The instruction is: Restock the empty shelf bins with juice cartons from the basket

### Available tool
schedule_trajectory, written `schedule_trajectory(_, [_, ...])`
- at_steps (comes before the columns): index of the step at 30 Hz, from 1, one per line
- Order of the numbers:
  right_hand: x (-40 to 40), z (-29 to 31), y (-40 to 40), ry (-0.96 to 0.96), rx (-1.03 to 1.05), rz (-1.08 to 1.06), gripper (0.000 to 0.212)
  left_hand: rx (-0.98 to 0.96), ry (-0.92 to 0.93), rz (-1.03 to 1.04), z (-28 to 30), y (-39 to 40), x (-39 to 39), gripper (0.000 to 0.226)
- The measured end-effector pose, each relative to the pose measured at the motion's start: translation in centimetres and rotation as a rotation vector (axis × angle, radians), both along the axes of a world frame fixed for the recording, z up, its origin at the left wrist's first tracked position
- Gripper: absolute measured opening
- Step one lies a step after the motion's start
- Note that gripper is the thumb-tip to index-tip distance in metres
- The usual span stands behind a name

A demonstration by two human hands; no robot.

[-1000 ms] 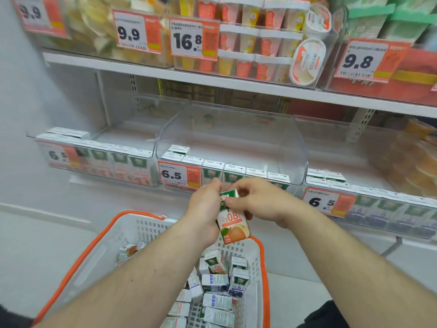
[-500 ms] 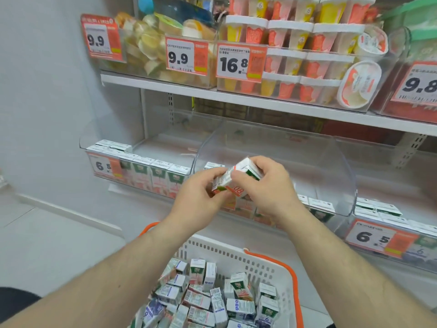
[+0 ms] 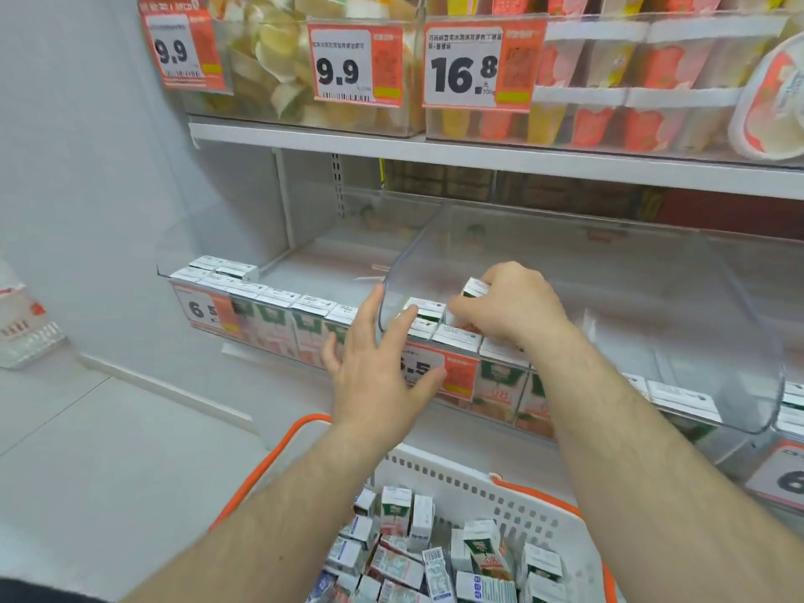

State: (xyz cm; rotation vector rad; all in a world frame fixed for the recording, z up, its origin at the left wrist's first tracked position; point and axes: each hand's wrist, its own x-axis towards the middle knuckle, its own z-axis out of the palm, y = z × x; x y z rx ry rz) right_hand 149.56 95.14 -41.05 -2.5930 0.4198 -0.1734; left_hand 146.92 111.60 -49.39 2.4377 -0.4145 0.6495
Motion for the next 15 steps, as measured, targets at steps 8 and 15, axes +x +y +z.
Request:
schedule_trajectory(8, [1.0,-0.5,0.2,0.237,0.027,0.201,0.066,-0.110,-0.020,-0.011,-1.1,-0.1,0.5,0.052])
schedule_trajectory(15, [0.4,0.7,0.5,0.368,0.232,0.110,0.086,-0.119,0.006,-0.032,-0.9,-0.2,0.3,0.050])
